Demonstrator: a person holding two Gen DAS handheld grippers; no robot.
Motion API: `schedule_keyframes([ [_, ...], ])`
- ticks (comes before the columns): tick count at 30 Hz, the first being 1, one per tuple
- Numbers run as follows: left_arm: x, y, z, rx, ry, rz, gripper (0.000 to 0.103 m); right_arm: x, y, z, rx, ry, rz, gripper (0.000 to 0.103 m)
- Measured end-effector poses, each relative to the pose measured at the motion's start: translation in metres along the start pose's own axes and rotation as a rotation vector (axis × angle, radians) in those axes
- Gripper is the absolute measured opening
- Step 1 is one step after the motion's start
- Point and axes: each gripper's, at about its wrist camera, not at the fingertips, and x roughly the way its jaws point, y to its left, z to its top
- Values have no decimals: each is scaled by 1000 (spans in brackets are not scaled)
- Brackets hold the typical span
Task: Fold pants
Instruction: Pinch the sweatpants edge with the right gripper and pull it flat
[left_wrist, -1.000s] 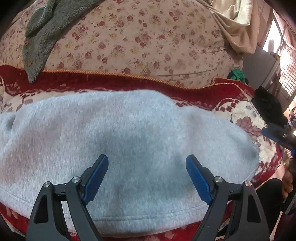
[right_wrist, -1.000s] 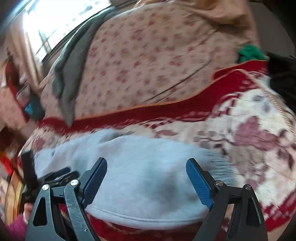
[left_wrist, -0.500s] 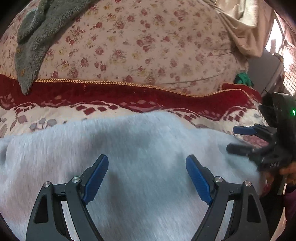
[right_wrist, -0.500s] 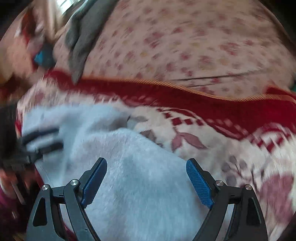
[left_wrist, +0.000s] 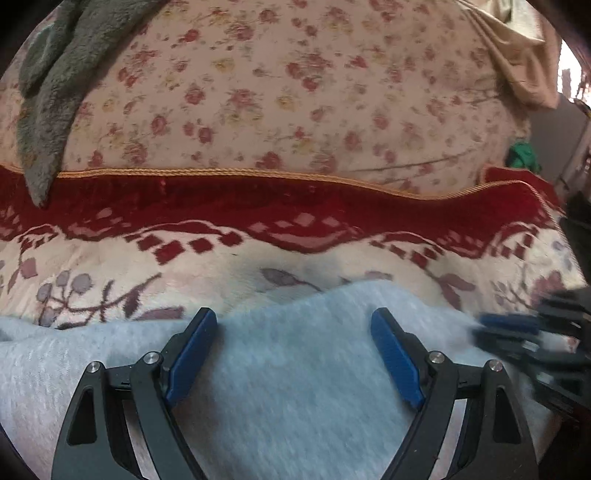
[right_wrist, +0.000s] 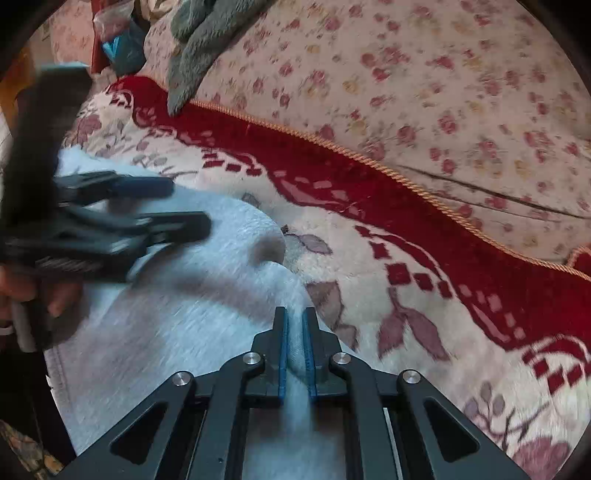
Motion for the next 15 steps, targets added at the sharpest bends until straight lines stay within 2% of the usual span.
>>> schedule_keyframes([
  [5,11,-3,-2,21,14,51,85,4,-14,-18,91,26,-9,7],
  [9,-4,9,-4,-43,11,-3,85,-5,-10,-16,101,3,-49,11],
  [10,-13,14,-7,-56,3,-8,85,-12,-7,-13,109,-7,-71,12],
  [12,-27,20,-13,-64,-9,-1,85,-24,-4,-13,132,-39,-57,16],
  [14,-42,27,-21,-63,-27,13,85,-36,2,-13,170,-79,4,41],
  [15,-51,31,-26,-61,-34,15,85,-38,5,-14,182,-88,17,78],
])
